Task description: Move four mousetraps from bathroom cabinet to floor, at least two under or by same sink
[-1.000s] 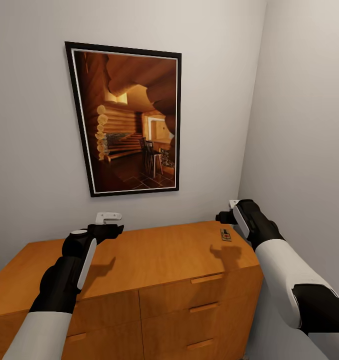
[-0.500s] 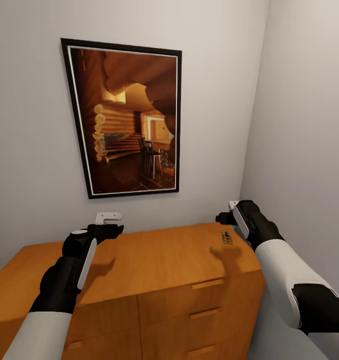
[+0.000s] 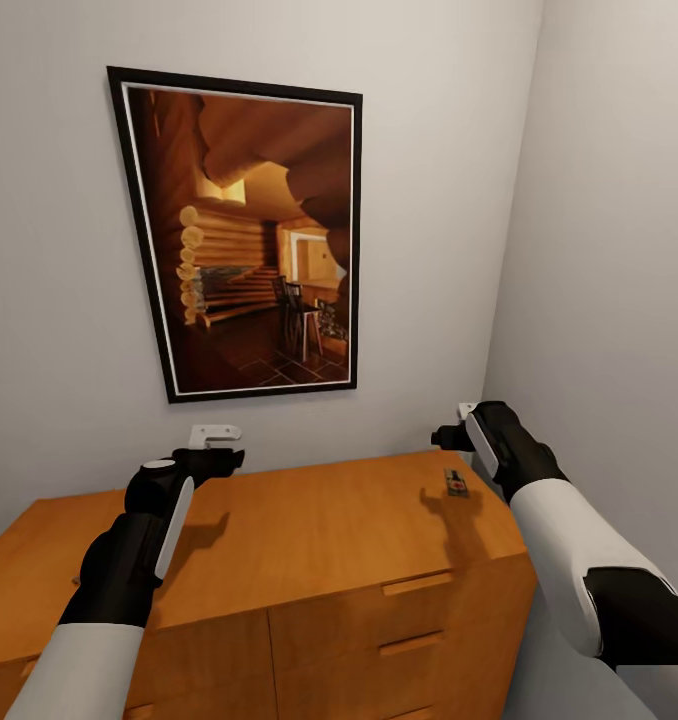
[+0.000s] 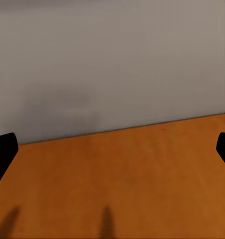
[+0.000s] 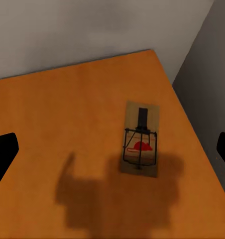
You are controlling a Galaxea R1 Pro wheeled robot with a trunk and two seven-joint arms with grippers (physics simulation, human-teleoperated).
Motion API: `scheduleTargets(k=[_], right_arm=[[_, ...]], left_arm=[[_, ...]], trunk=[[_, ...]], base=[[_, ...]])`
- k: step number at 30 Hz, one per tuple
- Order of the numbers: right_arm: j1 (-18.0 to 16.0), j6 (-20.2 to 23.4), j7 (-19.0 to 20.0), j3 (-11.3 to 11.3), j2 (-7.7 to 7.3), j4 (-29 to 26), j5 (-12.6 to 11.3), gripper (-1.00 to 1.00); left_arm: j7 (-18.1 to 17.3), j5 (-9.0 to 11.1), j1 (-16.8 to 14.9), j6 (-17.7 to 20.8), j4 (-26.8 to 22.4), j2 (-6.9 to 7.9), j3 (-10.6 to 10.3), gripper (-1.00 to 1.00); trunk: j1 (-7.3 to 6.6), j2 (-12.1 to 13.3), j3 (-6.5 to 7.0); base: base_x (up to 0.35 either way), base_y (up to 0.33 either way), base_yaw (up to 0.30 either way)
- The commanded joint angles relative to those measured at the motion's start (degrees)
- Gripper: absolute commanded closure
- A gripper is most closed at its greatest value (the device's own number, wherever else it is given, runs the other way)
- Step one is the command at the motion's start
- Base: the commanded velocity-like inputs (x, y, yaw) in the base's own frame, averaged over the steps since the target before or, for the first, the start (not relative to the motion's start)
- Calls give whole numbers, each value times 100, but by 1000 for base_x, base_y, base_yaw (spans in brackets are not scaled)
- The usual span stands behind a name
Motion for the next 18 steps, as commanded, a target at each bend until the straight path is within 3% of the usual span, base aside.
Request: scheduleTargets(k=[1, 9, 18], right_arm=[[-4, 23, -34, 4, -1, -5, -32, -100], [-4, 23, -34, 4, -7, -3, -32, -100], [-4, 24, -34, 4, -12, 5, -32, -100]], left_arm=[[-21, -26, -5, 27, -6, -5, 4, -100], [-307, 3, -4, 70, 34, -5, -122, -100], [-1423, 20, -4, 131, 219, 5, -796, -100]], trunk=[[1, -5, -8], [1, -5, -8], [1, -5, -8]], base=[[11, -2, 0], [5, -1, 0], [1, 0, 0]])
